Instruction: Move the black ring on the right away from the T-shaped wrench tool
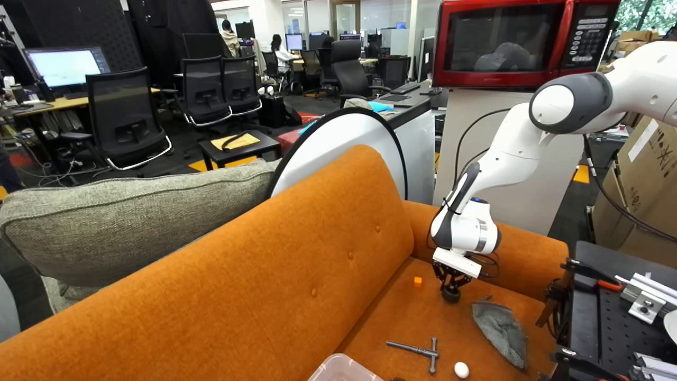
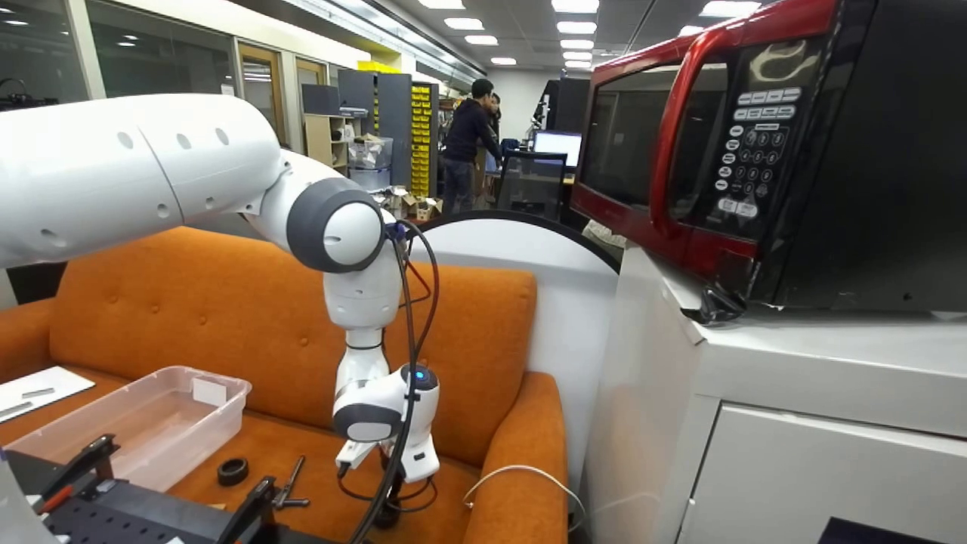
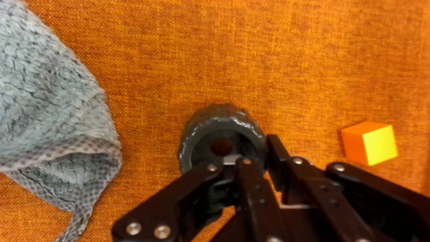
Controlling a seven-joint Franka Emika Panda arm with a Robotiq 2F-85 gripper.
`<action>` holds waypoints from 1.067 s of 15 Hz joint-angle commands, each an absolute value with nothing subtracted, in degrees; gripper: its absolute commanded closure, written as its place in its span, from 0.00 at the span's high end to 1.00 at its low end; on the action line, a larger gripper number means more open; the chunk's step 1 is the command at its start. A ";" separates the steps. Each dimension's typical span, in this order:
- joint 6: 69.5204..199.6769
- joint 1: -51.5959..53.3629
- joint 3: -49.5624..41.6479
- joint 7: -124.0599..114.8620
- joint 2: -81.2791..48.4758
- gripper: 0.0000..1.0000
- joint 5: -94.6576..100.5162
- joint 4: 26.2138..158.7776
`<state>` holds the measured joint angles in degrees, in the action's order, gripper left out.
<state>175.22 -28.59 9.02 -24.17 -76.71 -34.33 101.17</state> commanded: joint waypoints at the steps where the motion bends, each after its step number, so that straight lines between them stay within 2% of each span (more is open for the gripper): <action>1: 172.09 -31.70 9.93 -26.45 -78.38 0.04 -39.75 97.70; 6: 170.07 -35.54 12.09 -25.93 -78.84 0.04 -50.52 95.29; 13: 169.90 -32.35 7.06 -26.03 -78.42 0.04 -66.29 95.25; 16: 171.97 -33.84 7.85 -27.97 -78.31 0.04 -64.19 96.34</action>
